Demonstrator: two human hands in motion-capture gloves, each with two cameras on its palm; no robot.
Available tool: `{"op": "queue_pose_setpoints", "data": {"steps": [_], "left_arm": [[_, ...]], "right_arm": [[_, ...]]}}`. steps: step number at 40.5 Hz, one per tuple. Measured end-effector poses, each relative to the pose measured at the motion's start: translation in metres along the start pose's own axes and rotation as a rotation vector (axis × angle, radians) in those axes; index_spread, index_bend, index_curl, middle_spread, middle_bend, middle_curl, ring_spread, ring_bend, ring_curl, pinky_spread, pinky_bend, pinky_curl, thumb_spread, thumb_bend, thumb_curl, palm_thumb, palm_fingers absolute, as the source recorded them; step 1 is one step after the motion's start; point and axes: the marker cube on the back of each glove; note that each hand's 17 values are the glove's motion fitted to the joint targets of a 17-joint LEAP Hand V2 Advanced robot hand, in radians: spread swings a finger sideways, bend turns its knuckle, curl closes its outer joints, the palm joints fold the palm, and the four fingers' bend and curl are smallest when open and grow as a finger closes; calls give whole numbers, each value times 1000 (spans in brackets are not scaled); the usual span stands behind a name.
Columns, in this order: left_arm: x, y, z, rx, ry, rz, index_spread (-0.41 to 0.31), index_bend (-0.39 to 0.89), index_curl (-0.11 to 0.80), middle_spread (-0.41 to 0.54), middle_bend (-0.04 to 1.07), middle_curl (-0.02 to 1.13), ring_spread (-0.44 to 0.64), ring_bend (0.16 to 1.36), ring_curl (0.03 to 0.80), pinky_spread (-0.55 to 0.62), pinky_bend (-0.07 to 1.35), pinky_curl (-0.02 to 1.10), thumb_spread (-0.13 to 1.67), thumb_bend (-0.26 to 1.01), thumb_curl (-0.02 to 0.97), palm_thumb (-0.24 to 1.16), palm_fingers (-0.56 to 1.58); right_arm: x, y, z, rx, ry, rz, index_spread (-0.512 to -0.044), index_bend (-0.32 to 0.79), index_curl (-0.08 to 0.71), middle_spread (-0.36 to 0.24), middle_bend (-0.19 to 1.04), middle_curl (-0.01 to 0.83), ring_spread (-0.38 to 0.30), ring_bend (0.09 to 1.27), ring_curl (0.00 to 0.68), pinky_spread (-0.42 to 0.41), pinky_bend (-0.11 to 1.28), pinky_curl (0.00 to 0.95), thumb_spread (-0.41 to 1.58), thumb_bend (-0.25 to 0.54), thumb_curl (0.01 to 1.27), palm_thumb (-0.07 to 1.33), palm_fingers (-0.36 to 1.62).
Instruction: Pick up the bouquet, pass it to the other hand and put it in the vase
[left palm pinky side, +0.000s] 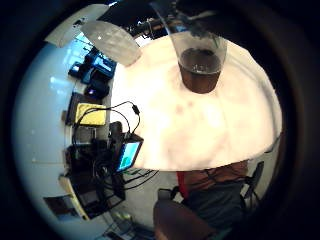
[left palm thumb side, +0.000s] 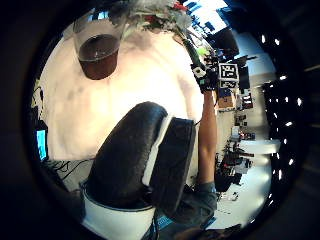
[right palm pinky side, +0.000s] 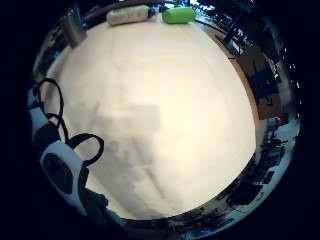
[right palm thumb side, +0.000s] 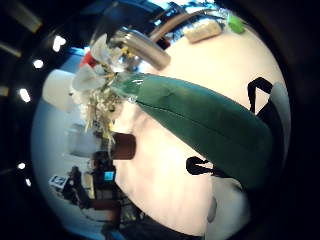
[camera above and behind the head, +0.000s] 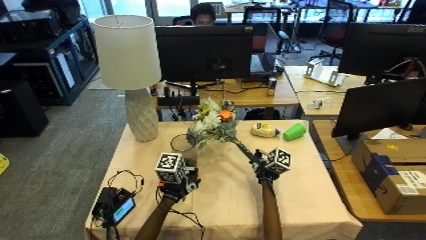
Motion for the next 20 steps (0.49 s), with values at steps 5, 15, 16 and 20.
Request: {"op": "queue_pose_setpoints", "data": {"steps": [5, 15, 16, 20], "left_arm": [[18, -3, -11, 8, 57, 53, -4, 145, 274, 204, 201, 354, 456, 532, 262, 492, 377, 338, 1051, -34, 226, -24, 143], [64, -43, -45, 64, 470, 222, -12, 143, 283, 176, 195, 352, 422, 530, 262, 457, 398, 343, 1058, -26, 230, -8, 255], [68, -47, -49, 56, 527, 238, -13, 139, 283, 170, 194, 351, 417, 529, 261, 451, 403, 344, 1062, -23, 232, -4, 266], [85, -58, -66, 2, 749, 287, -13, 138, 283, 154, 196, 354, 390, 525, 262, 417, 429, 352, 1070, -16, 239, 15, 324]], "right_arm": [[-36, -6, -21, 162, -410, -257, -238, 265, 514, -165, 730, 606, -193, 952, 557, -305, 683, 477, 587, -25, 677, 931, 1411], [-39, 5, -28, 85, -687, -262, -236, 273, 545, -164, 745, 613, -192, 966, 556, -304, 697, 480, 593, -28, 694, 933, 1397], [-37, -1, -23, 117, -669, -263, -236, 273, 547, -164, 746, 613, -192, 967, 555, -304, 698, 480, 593, -28, 695, 933, 1397], [-43, -11, -5, 164, -689, -284, -236, 275, 555, -163, 748, 614, -192, 970, 554, -303, 701, 480, 595, -29, 700, 932, 1395]]}}
